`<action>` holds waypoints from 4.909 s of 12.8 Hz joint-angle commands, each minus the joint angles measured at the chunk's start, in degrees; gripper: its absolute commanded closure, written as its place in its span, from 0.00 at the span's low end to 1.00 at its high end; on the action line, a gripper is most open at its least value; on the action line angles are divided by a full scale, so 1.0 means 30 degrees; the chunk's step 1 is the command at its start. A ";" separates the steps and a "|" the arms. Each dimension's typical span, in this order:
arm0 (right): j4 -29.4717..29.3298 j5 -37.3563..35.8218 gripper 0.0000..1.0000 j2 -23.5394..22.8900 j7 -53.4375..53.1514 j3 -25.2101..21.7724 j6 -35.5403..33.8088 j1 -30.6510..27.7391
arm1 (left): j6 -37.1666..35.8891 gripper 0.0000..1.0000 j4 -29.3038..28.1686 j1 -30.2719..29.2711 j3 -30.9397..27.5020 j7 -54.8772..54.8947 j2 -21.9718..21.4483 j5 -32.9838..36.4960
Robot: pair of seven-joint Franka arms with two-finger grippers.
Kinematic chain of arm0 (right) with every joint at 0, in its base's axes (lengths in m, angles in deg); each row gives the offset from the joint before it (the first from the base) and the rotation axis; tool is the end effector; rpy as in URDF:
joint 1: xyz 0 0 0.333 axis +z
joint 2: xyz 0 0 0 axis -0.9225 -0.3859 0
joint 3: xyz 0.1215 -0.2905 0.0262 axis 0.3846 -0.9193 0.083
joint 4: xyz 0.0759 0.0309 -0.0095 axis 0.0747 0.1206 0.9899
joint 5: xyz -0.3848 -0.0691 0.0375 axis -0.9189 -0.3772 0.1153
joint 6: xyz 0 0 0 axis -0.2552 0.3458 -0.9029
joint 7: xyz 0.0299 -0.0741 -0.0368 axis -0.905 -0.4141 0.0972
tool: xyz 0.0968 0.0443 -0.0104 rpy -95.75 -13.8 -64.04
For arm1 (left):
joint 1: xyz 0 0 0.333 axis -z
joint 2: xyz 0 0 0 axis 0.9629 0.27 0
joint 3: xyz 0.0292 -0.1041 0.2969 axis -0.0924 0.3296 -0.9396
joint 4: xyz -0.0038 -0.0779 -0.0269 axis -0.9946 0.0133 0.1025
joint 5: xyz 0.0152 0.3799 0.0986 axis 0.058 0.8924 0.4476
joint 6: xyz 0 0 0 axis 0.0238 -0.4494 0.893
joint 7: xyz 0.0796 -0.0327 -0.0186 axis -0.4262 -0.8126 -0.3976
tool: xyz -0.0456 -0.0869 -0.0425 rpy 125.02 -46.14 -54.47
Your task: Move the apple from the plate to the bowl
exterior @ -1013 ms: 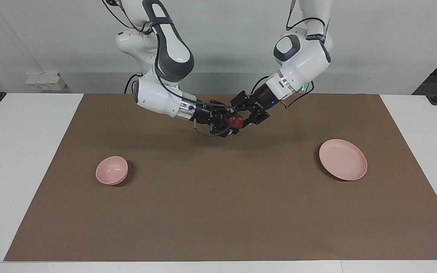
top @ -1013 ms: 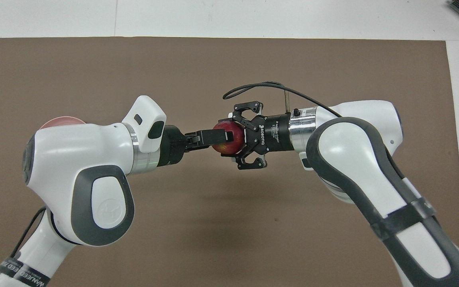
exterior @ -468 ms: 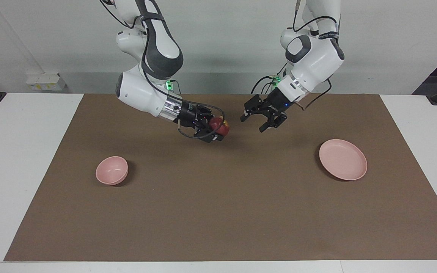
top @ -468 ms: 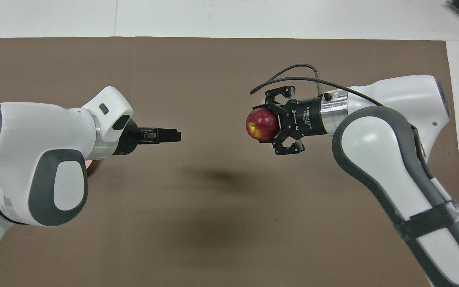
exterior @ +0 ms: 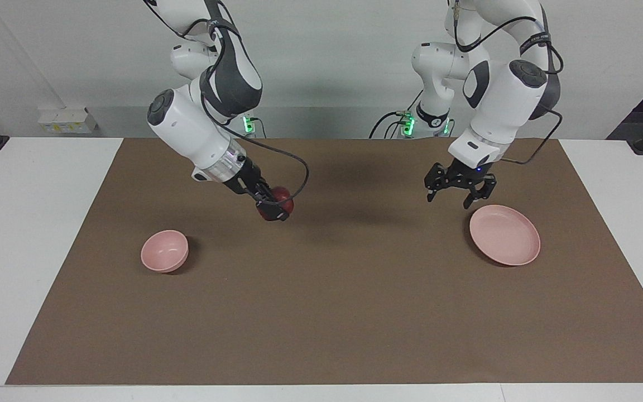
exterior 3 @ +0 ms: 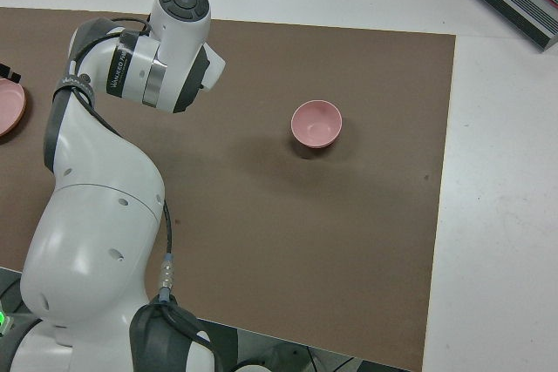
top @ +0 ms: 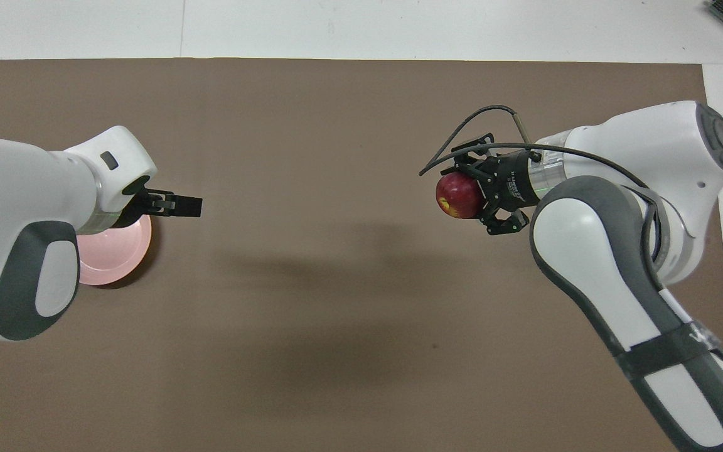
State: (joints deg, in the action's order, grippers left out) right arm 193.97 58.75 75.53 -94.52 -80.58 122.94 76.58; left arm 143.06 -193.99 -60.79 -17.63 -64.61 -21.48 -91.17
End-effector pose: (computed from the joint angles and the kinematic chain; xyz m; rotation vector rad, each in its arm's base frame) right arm 0.6030 0.1513 0.4606 -2.3557 1.2906 0.2266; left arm 0.5541 -0.1353 0.5085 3.0175 -0.3107 0.2790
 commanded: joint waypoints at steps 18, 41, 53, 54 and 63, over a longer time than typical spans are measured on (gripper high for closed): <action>-0.1400 -1.2182 1.00 -0.1393 1.5720 0.0097 0.0630 -0.5641 | -1.3198 0.00 1.0441 -0.3779 -0.0576 0.3269 0.0603 0.1455; 0.0123 -1.2124 0.00 -0.3741 1.5106 0.0331 0.3449 -0.5555 | -1.3342 0.00 0.9533 -0.3959 -0.0369 0.3476 0.0047 0.1982; -0.0551 -1.1950 0.00 0.2320 1.6221 0.1296 -0.5103 -0.5584 | -1.3315 0.00 0.9533 -0.3959 -0.0370 0.3476 0.0047 0.1982; -0.0551 -1.1223 0.00 0.2935 1.6191 0.1472 -0.5749 -0.5555 | -1.3315 0.00 0.9533 -0.3959 -0.0370 0.3477 0.0047 0.1982; -0.5616 -0.9869 0.00 0.2738 1.6396 0.1532 -1.1935 -0.5614 | -1.3315 0.00 0.9533 -0.3959 -0.0370 0.3476 0.0047 0.1982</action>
State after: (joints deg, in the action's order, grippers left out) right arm 181.31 28.19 86.03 -46.33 -76.32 89.93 60.28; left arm 103.70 -164.81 -71.92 -19.18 -54.55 -20.48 -85.70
